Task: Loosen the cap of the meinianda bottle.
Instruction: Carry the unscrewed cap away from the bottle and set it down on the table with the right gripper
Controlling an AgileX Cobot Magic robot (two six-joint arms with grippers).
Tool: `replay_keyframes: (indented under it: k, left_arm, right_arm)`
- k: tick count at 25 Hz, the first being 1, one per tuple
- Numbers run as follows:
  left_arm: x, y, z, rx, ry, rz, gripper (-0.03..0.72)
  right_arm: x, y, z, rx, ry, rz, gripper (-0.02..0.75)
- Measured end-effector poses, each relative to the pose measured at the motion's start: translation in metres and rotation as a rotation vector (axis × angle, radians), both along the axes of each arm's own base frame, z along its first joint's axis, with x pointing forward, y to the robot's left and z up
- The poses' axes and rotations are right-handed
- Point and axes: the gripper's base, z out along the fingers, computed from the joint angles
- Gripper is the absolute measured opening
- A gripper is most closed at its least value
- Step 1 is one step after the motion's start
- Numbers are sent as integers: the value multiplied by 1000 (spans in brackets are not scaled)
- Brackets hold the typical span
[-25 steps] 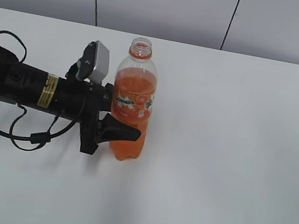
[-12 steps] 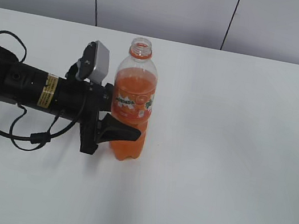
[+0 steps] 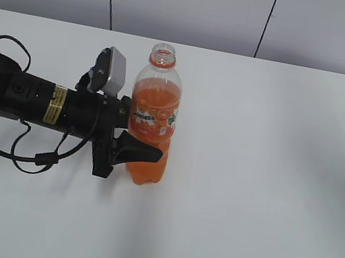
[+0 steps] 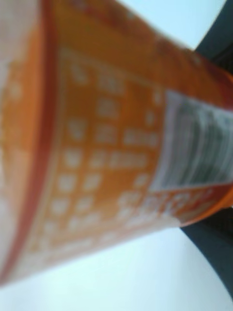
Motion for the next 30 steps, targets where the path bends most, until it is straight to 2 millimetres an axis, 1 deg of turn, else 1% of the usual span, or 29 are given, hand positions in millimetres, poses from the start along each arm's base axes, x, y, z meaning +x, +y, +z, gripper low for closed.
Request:
replay_keyframes:
  k: [2,3,6,7,9,14,17,23,26,30]
  left_arm:
    - [0,0,0,0,0,0,382]
    - [0,0,0,0,0,0,382]
    - [0,0,0,0,0,-1,382]
    - [0,0,0,0,0,-1,382]
    - [0,0,0,0,0,-1,382]
    - [0,0,0,0,0,-1,382]
    - [0,0,0,0,0,-1,382]
    - [0,0,0,0,0,-1,382]
    - [0,0,0,0,0,-1,382]
    - [0,0,0,-1,0,-2,382]
  right_arm:
    - [3,-3,-23,26,35,-18,269]
    - [3,-6,-40,39,64,-32,269]
    - [6,-10,-74,96,56,-64,269]
    - [5,-12,-88,95,64,-72,269]
    - [7,-12,-106,104,44,-79,269]
    - [14,-10,-158,107,102,-105,269]
    - [24,-7,-182,107,136,-116,269]
    - [46,-1,-223,127,135,-134,269]
    - [52,0,-240,132,148,-147,269]
    - [58,2,-257,142,144,-160,269]
